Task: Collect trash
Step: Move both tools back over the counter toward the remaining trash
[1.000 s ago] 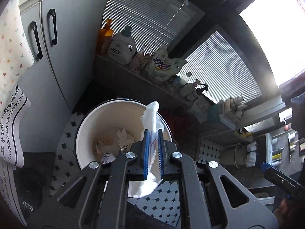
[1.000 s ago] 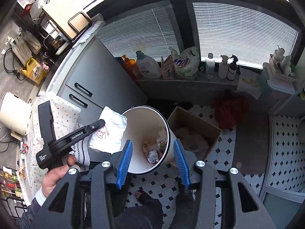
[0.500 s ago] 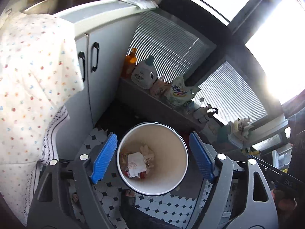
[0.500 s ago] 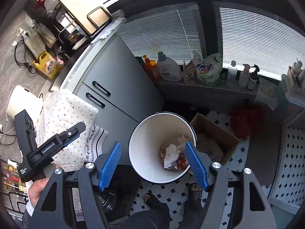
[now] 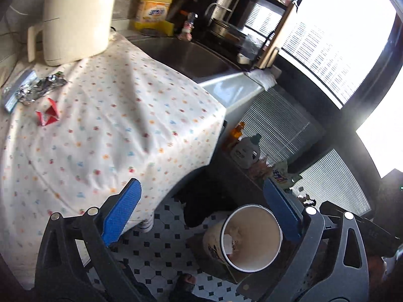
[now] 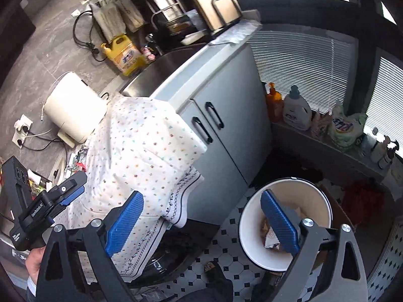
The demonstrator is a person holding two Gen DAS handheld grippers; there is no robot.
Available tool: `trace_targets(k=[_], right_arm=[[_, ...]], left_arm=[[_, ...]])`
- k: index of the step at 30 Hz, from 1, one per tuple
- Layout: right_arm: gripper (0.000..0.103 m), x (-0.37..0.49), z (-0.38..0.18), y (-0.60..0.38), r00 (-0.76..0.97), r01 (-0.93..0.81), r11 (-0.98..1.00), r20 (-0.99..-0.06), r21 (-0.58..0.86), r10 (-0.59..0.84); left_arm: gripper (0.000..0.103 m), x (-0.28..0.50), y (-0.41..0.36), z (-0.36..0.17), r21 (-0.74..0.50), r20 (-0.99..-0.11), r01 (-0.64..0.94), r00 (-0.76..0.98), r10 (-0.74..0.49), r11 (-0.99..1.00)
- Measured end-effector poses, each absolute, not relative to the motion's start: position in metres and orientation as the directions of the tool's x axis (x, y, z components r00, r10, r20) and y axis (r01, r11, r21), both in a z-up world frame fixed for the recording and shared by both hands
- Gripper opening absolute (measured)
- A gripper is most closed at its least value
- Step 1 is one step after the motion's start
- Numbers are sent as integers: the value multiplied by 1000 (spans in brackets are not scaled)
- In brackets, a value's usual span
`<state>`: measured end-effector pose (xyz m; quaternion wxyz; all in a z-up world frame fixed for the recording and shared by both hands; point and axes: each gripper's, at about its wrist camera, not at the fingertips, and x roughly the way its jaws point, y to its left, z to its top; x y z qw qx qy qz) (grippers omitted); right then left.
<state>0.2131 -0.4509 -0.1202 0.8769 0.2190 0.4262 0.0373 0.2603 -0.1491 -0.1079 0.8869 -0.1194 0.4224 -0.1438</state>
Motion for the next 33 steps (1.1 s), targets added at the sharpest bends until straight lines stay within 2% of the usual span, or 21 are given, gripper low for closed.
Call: trace_targets(k=[8,14,22,33], right_arm=[[95,256,-96,-363,623,-42,910,-702,412,346],[95,279,-93,-295,571,-138,907,-717,397,400],[95,297,-91,-217,539,-231,894,-714,384,446],[95,323,-95,-137,519,-275,901,-738,334,432]], left_arm=[[97,247,-46,-83,-316,-685,-15,695,-217,949],[97,234,26,-80,-324,-665,-130,736,-128,937],[97,224,106,-87,-347,-658,-241,751,-52,906],[97,229,196,-112,-397,-654,-334,756,-9,855]])
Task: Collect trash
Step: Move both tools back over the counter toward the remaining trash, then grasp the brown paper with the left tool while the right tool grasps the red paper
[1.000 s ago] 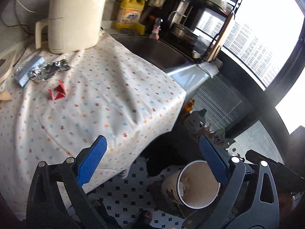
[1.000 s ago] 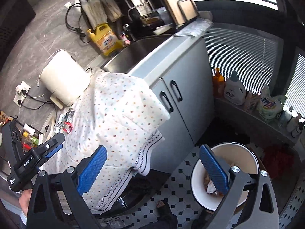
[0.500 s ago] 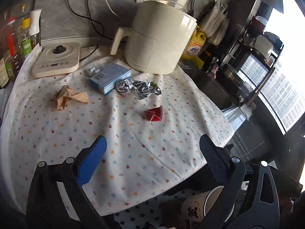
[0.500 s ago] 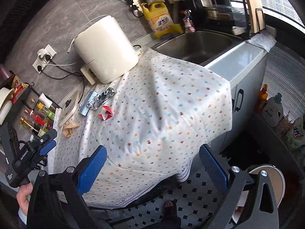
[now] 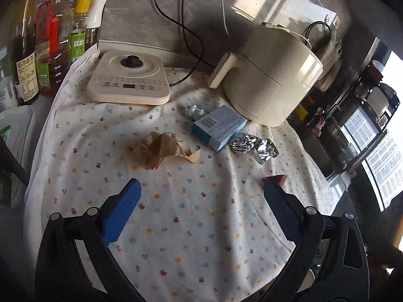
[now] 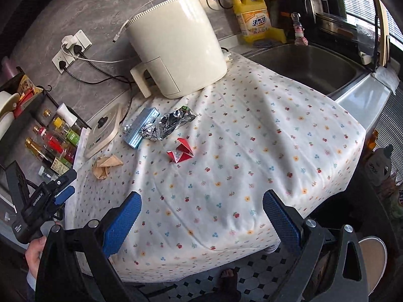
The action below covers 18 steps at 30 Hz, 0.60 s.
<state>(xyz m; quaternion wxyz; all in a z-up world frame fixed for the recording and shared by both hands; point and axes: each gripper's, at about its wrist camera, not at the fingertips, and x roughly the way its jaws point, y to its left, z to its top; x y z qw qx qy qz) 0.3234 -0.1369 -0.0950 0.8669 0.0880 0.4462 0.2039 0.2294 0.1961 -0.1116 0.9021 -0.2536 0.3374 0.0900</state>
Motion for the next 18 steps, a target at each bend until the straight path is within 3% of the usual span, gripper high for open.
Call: trace_targets(k=[18], right_arm=[[95,358,-124,-66,518,-222,931,-774,289,364]], left_arm=[[95,299,255,-165,-426,-725,-319,681,-108,847]])
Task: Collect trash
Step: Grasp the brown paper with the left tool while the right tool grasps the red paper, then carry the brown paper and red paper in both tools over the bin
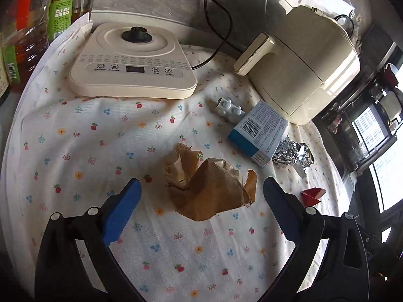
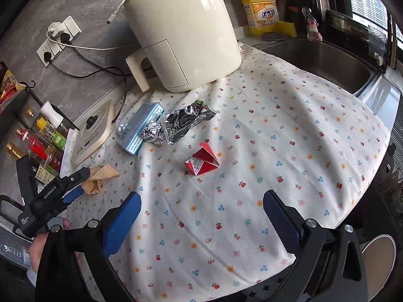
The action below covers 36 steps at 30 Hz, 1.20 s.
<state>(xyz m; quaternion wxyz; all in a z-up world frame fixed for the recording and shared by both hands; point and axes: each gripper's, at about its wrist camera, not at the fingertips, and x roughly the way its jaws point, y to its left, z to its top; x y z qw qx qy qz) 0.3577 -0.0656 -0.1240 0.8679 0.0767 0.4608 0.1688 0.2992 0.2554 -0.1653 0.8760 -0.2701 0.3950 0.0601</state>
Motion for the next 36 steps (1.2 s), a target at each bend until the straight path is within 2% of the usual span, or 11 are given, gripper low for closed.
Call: trace_targets(k=[1,4,6,9,14,25,26,27,28,29,36], right_arm=[[95,361,-126,-63,515,-222,933,-779,282,358],[95,369,-133,-55,512,-219,941,-791,257,335],[95,375,-137,-50,509,-219,947,-800,236,317],[95,383,-143,-44,503,-225,953,-813,203,293],[95,395,-150,-34,498,-244,957,-826,159,264],[74,423,-170,-12,480,-320,945,-849,65,221],[65,424,-171,-9,491,-331,943,-846,37,205],[44,425,-170,-7,501,-345,939,-844,9,192],[35,425,-168,-5,497,-362,932,-846,3,195],[32,426,-166,-5,482,-373,928,-851,17,209],[31,405,-142,-14,509,-407,913,-826,19,243]], left_arm=[[94,302,257,-168,-425,-729,-317,675,-113,848],[79,307,259,-171,-411,-740,-319,664,-108,854],[52,311,258,-173,-385,-754,-311,649,-102,869],[28,313,262,-174,-375,-764,-311,638,-101,873],[24,307,268,-167,-370,-749,-305,656,-88,877],[24,293,266,-149,-324,-729,-311,684,-26,894],[24,291,265,-148,-324,-726,-312,687,-24,893],[24,291,264,-147,-325,-724,-313,689,-22,892],[24,290,263,-145,-326,-722,-314,691,-20,892],[24,289,261,-143,-326,-720,-315,694,-18,892],[24,285,237,-128,-323,-700,-295,714,-18,899]])
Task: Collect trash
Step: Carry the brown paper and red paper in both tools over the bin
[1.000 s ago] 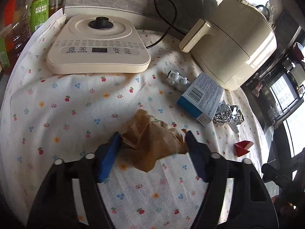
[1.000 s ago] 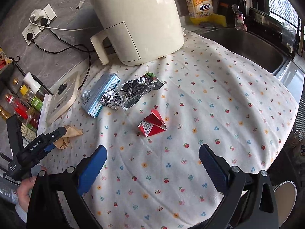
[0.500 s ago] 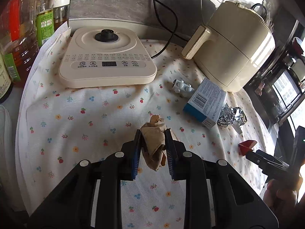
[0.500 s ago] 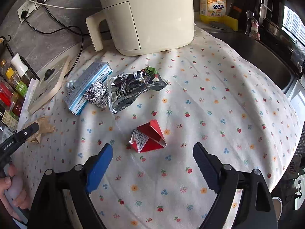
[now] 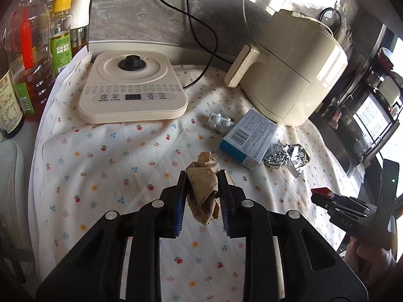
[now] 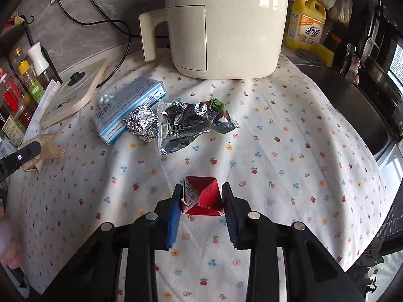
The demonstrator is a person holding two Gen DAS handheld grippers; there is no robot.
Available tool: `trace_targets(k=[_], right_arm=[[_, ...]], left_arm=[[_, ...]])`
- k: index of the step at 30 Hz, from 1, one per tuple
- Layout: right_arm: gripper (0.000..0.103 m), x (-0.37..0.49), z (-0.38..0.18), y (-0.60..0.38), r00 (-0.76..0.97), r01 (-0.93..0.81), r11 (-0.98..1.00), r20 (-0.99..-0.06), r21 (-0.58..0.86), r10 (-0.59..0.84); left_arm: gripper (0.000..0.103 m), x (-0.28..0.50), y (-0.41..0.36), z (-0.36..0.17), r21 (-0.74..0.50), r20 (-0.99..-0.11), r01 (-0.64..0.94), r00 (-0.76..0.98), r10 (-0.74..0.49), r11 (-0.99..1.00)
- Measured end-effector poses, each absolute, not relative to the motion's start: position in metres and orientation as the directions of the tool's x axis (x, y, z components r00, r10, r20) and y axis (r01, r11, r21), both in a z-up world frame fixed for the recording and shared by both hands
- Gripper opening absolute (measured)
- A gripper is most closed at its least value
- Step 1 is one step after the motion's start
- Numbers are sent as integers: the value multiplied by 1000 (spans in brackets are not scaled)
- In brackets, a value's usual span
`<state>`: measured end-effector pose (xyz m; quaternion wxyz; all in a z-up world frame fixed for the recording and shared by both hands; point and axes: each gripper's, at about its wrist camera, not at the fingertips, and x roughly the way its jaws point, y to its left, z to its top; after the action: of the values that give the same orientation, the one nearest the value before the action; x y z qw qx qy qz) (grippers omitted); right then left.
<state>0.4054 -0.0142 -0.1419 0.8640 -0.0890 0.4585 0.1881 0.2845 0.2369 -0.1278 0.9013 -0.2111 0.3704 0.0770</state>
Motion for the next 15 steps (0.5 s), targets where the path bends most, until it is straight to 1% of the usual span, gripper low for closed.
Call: trace_targets(k=[7,15], right_arm=[[31,377,-119,-50,548,-396,918,-799,11,246],[31,349,-100,-125,577,-312,950,-788,33,217]], left_arm=[[24,285,193,-114,-319,-684,-237,728,-50,917],[24,292,119,-102,-310,-682,-120,719,-133,943]])
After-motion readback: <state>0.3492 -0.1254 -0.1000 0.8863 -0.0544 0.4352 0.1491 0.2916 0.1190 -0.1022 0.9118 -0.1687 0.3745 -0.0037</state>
